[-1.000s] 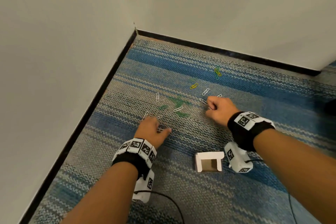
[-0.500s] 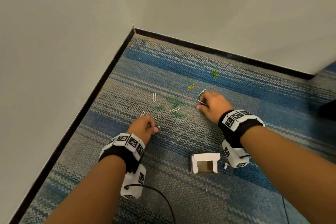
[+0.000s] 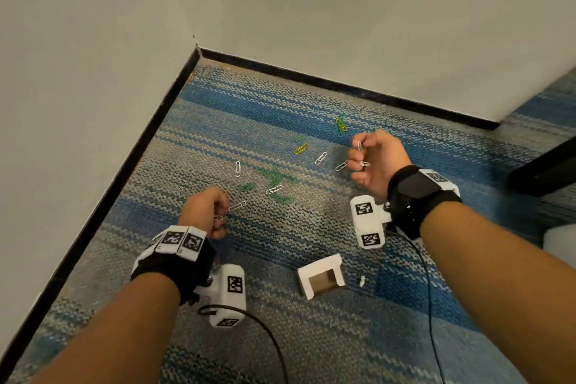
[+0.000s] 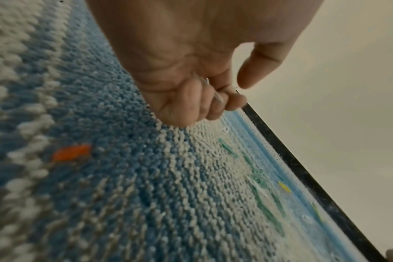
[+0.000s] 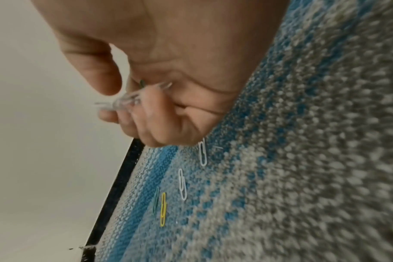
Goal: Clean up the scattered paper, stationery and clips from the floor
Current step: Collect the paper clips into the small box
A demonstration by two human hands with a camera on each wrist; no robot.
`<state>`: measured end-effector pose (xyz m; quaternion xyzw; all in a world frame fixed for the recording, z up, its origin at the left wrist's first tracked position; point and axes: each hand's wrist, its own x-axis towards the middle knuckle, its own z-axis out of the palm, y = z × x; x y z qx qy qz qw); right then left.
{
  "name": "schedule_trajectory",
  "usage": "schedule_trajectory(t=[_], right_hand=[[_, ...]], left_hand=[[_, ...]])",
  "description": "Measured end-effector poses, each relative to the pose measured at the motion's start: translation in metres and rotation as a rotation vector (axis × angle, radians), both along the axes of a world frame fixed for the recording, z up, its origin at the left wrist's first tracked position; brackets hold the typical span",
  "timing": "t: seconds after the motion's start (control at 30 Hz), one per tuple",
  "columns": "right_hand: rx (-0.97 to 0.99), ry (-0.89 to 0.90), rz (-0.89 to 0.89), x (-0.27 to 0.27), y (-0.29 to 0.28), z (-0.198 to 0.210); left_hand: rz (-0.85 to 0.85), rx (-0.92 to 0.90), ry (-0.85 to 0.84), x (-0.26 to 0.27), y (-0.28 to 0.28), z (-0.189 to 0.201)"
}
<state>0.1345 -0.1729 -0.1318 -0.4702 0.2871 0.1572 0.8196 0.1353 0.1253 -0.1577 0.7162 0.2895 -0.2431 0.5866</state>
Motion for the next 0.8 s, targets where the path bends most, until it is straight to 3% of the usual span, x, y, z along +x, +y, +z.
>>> schedule_trajectory(t=[0.07,0.13,0.23,0.3,0.43,0.57,0.67,0.8], right_hand=[[-0.128,0.03,0.001,0.003,-0.001,-0.005],[-0.54,-0.017,0.134,0.006,0.002,-0.015],[-1.203,-0.073,0.515,0.006,0.003,-0.028],[-1.331,-0.078,0.614,0.003,0.003,-0.034],[-1.423,-0.105,0.618,-0.001,0.005,-0.036],[-1.474,-0.067,0.634,-0.006,-0.001,-0.04],[-1.462,-0.032,0.671,-0.016,-0.006,-0.035],[-1.491,0.059,0.865,-0.039,-0.01,-0.023]], left_hand=[[-0.19,0.286,-0.122,-0.002,0.001,-0.001],[-0.45,0.628,-0.259,-0.007,-0.002,0.004],[-0.705,0.76,-0.305,-0.011,-0.008,0.009],[-0.698,0.771,-0.304,-0.01,-0.009,0.009],[-0.689,0.807,-0.312,-0.012,-0.013,0.005],[-0.61,0.708,-0.388,-0.019,-0.017,0.007],[-0.402,0.496,-0.448,-0.031,-0.02,0.012],[-0.122,-0.05,-0.159,-0.058,-0.032,0.025]])
